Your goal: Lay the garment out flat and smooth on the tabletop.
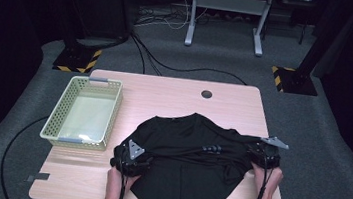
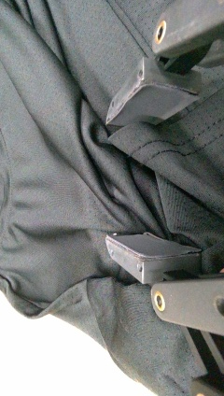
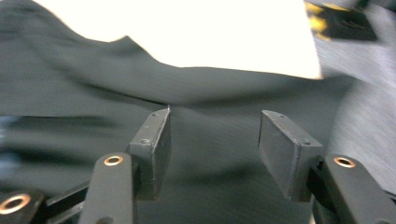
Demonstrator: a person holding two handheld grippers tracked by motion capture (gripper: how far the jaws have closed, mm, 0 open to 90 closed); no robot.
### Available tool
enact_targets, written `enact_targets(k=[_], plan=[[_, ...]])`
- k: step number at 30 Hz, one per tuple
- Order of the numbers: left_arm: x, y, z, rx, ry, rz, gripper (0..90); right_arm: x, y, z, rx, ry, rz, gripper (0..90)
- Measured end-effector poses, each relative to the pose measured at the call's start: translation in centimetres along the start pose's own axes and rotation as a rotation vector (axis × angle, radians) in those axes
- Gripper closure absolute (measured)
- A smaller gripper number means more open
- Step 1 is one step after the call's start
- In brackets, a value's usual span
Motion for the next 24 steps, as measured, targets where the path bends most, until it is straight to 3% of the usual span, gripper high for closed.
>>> enact_targets(k=[3, 5, 8, 10, 13, 15, 17, 19, 22, 24], plan=[[0.0, 0.0, 0.0, 0.0, 0.0, 0.0, 35.7, -1.1, -1.0, 2.6, -0.128, 0.036, 0.018, 41.6], [0.0, 0.0, 0.0, 0.0, 0.0, -0.001, 35.7, -1.7, -2.2, 4.0, -0.172, 0.072, 0.048, 41.1], [0.0, 0.0, 0.0, -0.001, -0.001, -0.001, 35.7, -2.6, -4.0, 5.3, -0.162, 0.086, 0.079, 38.2], [0.0, 0.0, 0.0, 0.0, 0.0, -0.001, 35.7, -3.1, -5.1, 5.4, -0.144, 0.064, 0.084, 37.3], [0.0, 0.0, 0.0, 0.0, 0.0, -0.001, 35.7, -3.9, -6.1, 5.1, -0.061, 0.043, 0.096, 32.5], [0.0, 0.0, 0.0, 0.0, 0.0, -0.001, 35.7, -4.2, -6.5, 4.5, -0.03, 0.013, 0.104, 29.3], [0.0, 0.0, 0.0, 0.0, 0.0, 0.0, 35.7, -4.4, -6.2, 4.2, -0.011, -0.012, 0.097, 25.9], [0.0, 0.0, 0.0, 0.0, 0.0, -0.001, 35.7, -4.4, -5.1, 4.5, -0.041, -0.01, 0.066, 23.3], [0.0, 0.0, 0.0, 0.0, 0.0, -0.001, 35.6, -3.9, -3.2, 6.4, -0.141, 0.028, 0.035, 16.6], [0.0, 0.0, 0.0, 0.0, 0.001, -0.001, 35.6, -3.2, -2.4, 8.5, -0.191, 0.097, 0.032, 14.5]])
Point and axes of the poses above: each handheld gripper's, and its own axes: y roughly backward along the jaws, x roughly out of its underside, z roughly to its left, the point moved 1 cm from there along -y, roughly forward along the jaws, and after that the axes turned 8 degrees about x, right-handed, at the moved point
